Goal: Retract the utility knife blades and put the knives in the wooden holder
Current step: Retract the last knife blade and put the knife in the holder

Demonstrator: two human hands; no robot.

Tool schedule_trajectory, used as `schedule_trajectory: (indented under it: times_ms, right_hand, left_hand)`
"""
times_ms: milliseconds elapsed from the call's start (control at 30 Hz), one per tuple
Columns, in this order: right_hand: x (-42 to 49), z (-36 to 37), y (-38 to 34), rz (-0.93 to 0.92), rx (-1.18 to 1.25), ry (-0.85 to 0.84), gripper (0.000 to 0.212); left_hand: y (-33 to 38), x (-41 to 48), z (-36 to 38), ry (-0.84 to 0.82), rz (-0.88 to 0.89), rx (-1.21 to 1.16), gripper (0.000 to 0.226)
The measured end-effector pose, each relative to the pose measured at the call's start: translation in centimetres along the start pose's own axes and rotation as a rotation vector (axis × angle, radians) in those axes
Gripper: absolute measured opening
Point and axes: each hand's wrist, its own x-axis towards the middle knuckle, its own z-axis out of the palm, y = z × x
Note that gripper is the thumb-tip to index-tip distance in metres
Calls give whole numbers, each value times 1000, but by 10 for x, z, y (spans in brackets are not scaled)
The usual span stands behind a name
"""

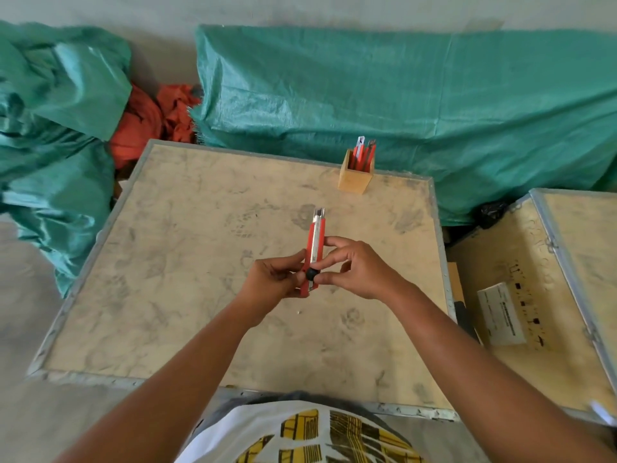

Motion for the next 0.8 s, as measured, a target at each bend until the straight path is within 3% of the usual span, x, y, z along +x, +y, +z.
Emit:
schedule_trajectory:
  times_ms: [167, 367, 500, 667, 800]
  right_hand:
    - [-2, -1, -27, -33, -39, 3, 31]
    - [-8, 5, -33, -33, -69, 139, 23]
    - [-12, 5, -34, -36, -89, 112, 33]
    - [-15, 4, -30, -39, -44, 175, 21]
    - [-18, 2, -29, -26, -47, 175, 27]
  left_hand:
    - [17, -5, -7, -60, 14, -27, 44]
    - [29, -7, -11, -118, 33, 16, 46]
    - [30, -7, -10, -120, 52, 35, 47]
    - [34, -6, -6, -160, 59, 51, 48]
    - [35, -4, -4, -157, 57, 80, 48]
